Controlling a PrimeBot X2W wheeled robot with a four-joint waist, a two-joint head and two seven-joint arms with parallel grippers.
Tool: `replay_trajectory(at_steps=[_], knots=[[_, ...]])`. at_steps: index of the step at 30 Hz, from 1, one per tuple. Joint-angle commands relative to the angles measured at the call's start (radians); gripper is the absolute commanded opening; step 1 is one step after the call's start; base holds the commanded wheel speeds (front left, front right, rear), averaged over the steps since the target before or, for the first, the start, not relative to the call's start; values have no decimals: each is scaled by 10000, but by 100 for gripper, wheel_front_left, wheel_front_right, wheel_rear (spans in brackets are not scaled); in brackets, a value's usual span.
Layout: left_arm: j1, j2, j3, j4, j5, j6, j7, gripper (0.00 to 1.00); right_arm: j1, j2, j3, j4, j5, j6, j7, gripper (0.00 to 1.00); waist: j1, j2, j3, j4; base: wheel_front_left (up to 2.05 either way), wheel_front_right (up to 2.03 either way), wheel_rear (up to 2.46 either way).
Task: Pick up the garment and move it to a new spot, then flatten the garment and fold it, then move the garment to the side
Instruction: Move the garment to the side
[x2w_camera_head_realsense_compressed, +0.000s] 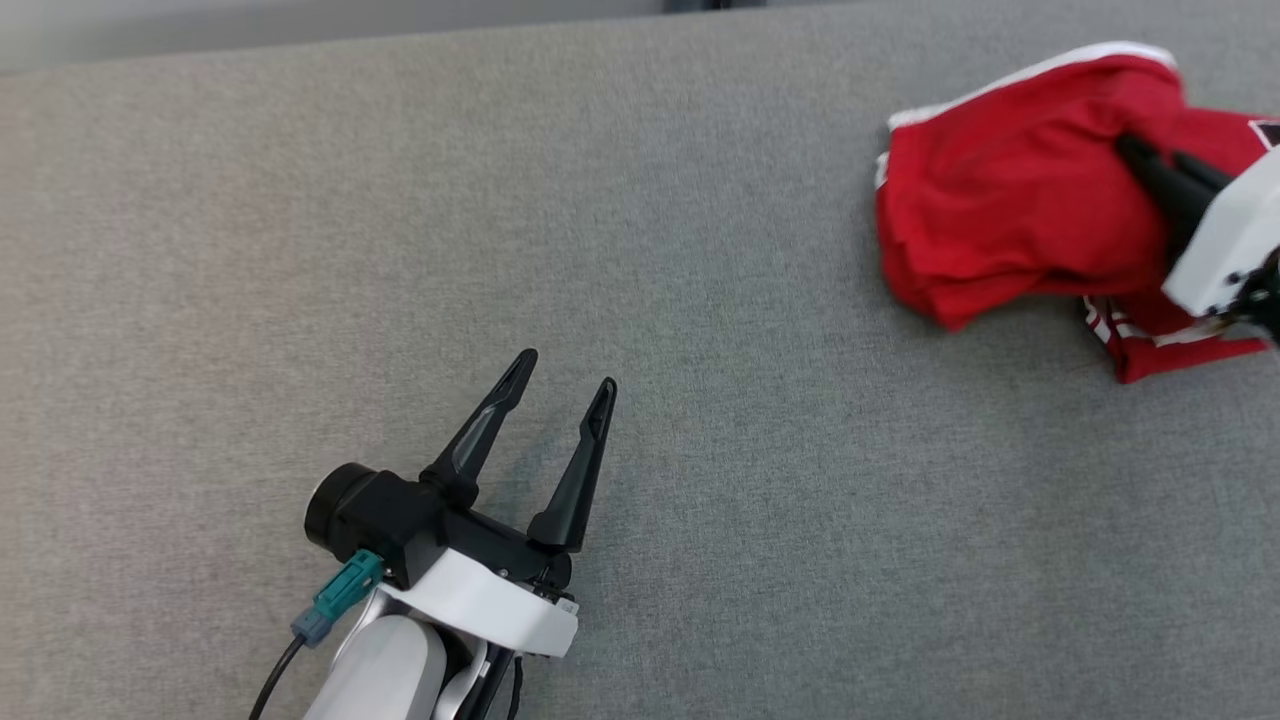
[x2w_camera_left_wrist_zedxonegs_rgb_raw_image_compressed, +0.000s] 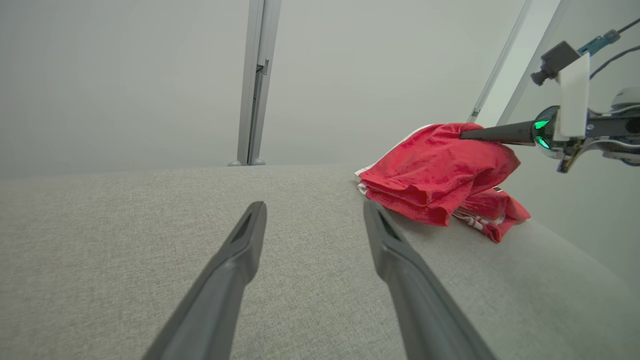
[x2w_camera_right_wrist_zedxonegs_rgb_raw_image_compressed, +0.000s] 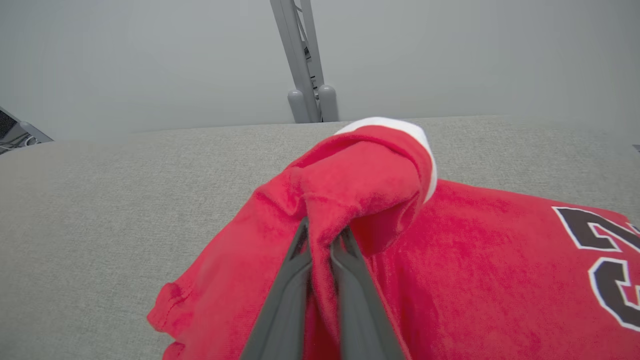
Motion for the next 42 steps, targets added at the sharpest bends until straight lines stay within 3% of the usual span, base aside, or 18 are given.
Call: replay_trajectory(at_steps=[1, 10, 15, 19, 20, 21, 23, 28, 34, 39, 42], knots=[[-196, 100, -7, -38, 61, -29, -13, 100, -195, -220, 82, 55, 33, 2, -8, 0, 0, 0, 315, -112, 0, 0, 0], [-385, 206, -176, 0, 78, -40, -13, 100, -926, -1480, 920, 459, -255, 2, 186, 0, 0, 0, 685, -36, 0, 0, 0], [-341, 263, -174, 58, 34, -38, -13, 100, -1092, -1671, 1432, 988, -821, 0, 333, 0, 0, 0, 670, -18, 0, 0, 0], [-336, 260, -204, 180, -9, -33, -13, 100, -1198, -1336, 1682, 2081, -1563, 0, 42, 0, 0, 0, 524, -15, 0, 0, 0], [-335, 257, -227, 217, -20, -33, -13, 100, -1216, -1215, 1683, 2377, -1688, 0, -43, 24, 0, 0, 468, -3, 0, 0, 0], [-334, 255, -237, 237, -37, -34, -13, 100, -1237, -1120, 1696, 2703, -1835, 0, -91, 37, 0, 0, 420, 7, 0, 0, 0], [-316, 250, -246, 282, -76, -33, -13, 100, -1302, -921, 1694, 3273, -2068, 0, -343, 100, 0, 0, 307, 25, 0, 0, 0], [-107, 242, -128, 425, -198, -17, -13, 100, -1220, -395, 1543, 4193, -2363, 0, -1313, 100, 0, 0, -264, 23, 0, 0, 0], [299, 360, 487, 258, -326, 170, -13, 100, -1089, 193, 856, 4988, -2381, 0, -3402, 100, 0, 0, -1375, -79, 0, 0, 0], [794, 654, 1365, -45, -486, 444, -13, 100, -523, 620, 457, 4552, -2232, 0, -4405, 100, 0, 0, -2282, -156, 0, 0, 0], [1143, 982, 1840, -212, -529, 585, -13, 100, -93, 552, 268, 3950, -2629, 0, -4591, 100, 0, 0, -2644, -167, 0, 0, 0]])
